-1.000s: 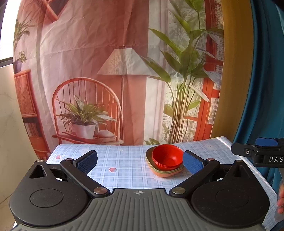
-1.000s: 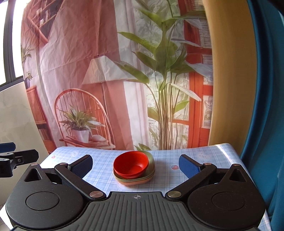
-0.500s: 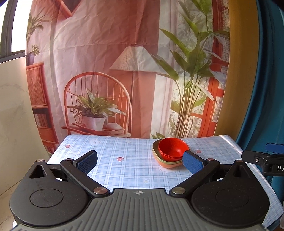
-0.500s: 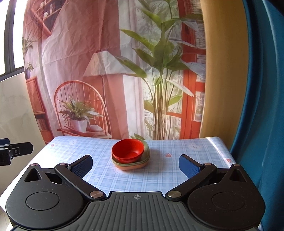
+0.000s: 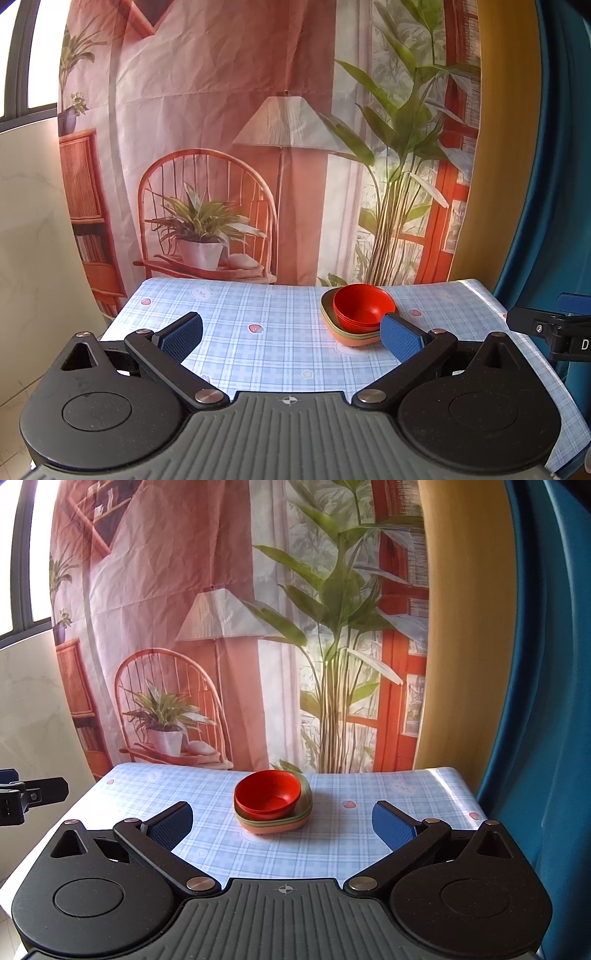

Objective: Organize plates and bowls

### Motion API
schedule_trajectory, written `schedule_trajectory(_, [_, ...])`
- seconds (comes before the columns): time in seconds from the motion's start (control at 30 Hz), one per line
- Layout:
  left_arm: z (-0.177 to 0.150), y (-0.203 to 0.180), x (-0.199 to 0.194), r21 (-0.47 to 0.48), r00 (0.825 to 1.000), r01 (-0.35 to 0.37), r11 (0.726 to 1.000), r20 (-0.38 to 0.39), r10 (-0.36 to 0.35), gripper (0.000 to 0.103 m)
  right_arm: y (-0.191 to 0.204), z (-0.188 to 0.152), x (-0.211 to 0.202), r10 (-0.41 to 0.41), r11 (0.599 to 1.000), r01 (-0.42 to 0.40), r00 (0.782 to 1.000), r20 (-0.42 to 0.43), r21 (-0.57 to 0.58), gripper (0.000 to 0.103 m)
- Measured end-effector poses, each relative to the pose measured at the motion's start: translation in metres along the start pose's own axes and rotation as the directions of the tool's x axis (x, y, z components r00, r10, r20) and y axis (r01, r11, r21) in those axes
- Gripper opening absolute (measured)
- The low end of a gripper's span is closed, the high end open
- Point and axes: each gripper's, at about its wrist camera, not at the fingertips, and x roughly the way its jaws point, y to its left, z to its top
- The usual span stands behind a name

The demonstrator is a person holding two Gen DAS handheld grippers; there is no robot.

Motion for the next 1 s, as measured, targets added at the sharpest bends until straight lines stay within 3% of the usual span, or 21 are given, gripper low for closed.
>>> schedule_trajectory(1.0, [-0.0003, 0.0039, 0.0035, -0.016, 1.000, -0.002, 1.000, -0.017, 0.001, 0.103, -0.0033, 0.0032, 0.0047, -0.004, 1.000, 0.004, 1.000, -0.005, 0.010, 0.103])
